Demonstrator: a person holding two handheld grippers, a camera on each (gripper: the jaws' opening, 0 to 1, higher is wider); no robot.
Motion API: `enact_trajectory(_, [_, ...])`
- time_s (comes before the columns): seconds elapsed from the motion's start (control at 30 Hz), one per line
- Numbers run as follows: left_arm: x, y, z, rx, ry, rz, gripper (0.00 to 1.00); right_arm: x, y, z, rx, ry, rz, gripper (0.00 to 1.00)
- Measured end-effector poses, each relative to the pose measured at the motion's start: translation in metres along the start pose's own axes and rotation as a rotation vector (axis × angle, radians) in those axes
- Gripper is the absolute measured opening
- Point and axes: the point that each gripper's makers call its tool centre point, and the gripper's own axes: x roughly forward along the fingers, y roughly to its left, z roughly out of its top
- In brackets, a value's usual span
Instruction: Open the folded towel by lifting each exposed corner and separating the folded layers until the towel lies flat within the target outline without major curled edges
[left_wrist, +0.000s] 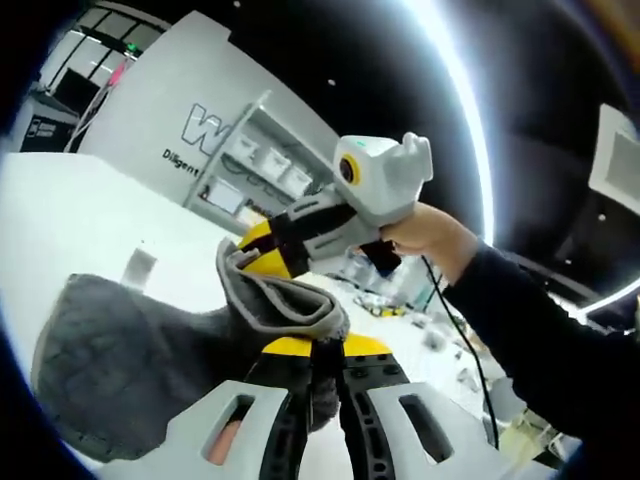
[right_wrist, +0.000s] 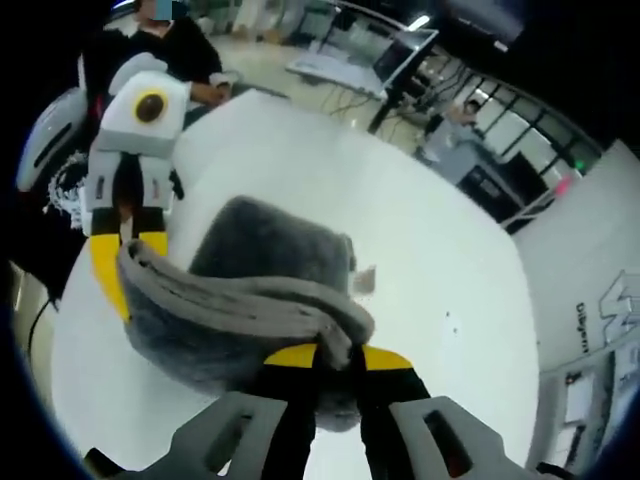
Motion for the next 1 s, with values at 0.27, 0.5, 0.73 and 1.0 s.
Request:
enact_trajectory(0.27, [0.009, -0.003, -0.005, 0.017, 0.023, -0.002, 0.05, -0.008, 0.000, -0.012, 0.015, -0.009, -0.024, 0.09])
enact_trajectory(0.5, [0.014, -0.008, -0.011, 0.038, 0.042, 0.001, 0.05, -0.014, 0.001, -0.021, 0.040, -0.021, -0.048, 0.10])
enact_trajectory(0.73, [0.019, -0.012, -0.018, 0.062, 0.059, 0.008, 0.05, -0.014, 0.007, -0.031, 0.060, -0.038, -0.061, 0.10])
enact_trajectory(1.0, [0.023, -0.014, -0.026, 0.077, 0.075, 0.006, 0.05, -0.017, 0.011, -0.040, 0.075, -0.058, -0.085, 0.10])
